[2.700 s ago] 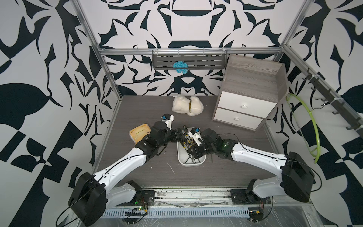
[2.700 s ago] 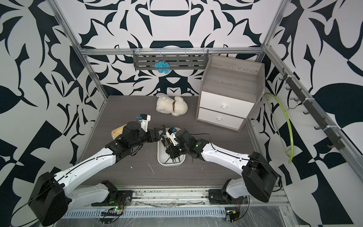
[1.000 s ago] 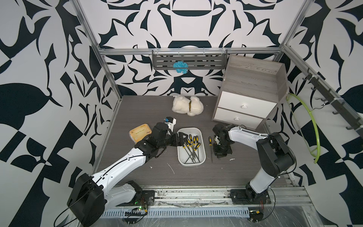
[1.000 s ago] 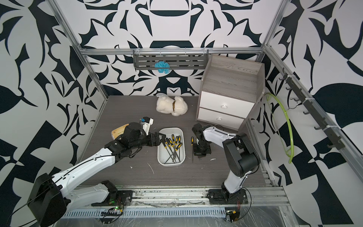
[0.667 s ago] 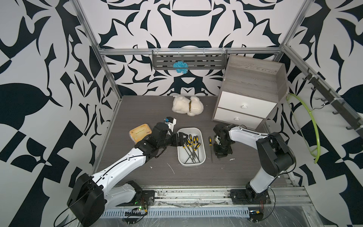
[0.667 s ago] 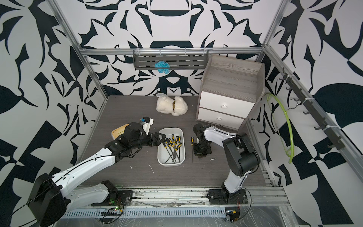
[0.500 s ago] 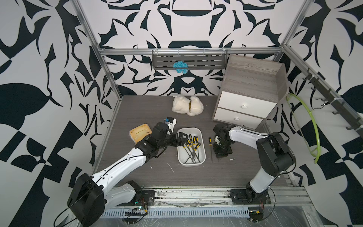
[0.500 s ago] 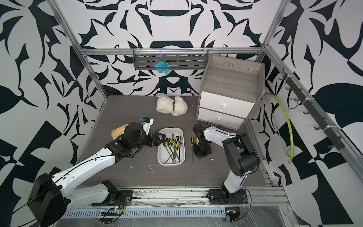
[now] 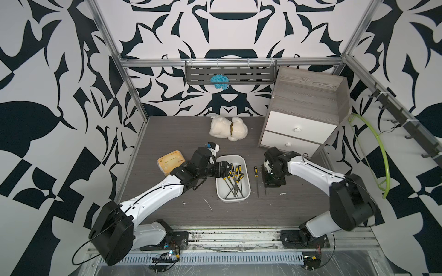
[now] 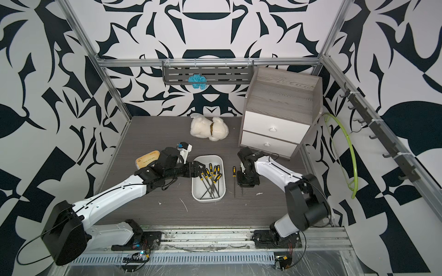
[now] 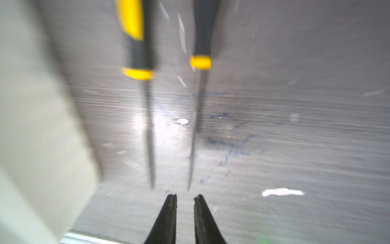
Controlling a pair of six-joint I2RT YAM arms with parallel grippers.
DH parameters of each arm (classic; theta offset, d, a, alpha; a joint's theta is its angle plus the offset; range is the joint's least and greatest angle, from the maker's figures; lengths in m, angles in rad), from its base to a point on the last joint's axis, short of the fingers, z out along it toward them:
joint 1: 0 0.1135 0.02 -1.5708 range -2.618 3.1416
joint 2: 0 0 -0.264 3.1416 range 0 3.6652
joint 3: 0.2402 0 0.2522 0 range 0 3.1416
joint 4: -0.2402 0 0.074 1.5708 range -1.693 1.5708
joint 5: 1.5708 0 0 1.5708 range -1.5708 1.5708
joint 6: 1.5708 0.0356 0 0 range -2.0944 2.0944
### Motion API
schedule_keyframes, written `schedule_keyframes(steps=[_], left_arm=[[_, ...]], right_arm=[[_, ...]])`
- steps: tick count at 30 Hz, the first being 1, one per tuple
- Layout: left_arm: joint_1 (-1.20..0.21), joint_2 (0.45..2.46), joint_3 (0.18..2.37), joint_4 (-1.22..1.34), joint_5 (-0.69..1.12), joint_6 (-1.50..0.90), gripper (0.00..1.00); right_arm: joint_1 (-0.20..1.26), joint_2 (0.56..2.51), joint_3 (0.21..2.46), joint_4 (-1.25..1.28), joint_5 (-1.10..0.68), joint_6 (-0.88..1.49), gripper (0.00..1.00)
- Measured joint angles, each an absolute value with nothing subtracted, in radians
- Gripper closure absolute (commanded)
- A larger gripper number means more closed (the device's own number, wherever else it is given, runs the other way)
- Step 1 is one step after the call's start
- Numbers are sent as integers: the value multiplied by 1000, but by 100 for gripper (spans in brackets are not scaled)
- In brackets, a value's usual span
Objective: Take the file tool out of the storage box
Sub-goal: Place the file tool at the center of the board, then pick up the file tool from the storage box.
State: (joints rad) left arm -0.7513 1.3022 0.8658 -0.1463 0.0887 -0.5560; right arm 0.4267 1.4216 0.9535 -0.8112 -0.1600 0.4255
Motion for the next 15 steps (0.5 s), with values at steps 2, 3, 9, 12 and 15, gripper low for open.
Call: schedule_keyframes(steps=[2,3,9,12,15], left_arm=[[-794,1387,940,-193,50,-546,34],[-812,1441,990,-224,30,-538,39],[-849,1679,1183,-370,-56,-526,57],[-850,1747,1228,-438,-102,-522,53],[-849,1814,1279,-487,-127,-523,55]], right_arm=[[427,1338,953,-794,-161,431,78],[427,1306,953,-778,-162,435,79],[427,1278,955,-673,-196,442,81],[427,1267,933,-586,-210,441,81],[427,1249,895,-532,-229,439,82]])
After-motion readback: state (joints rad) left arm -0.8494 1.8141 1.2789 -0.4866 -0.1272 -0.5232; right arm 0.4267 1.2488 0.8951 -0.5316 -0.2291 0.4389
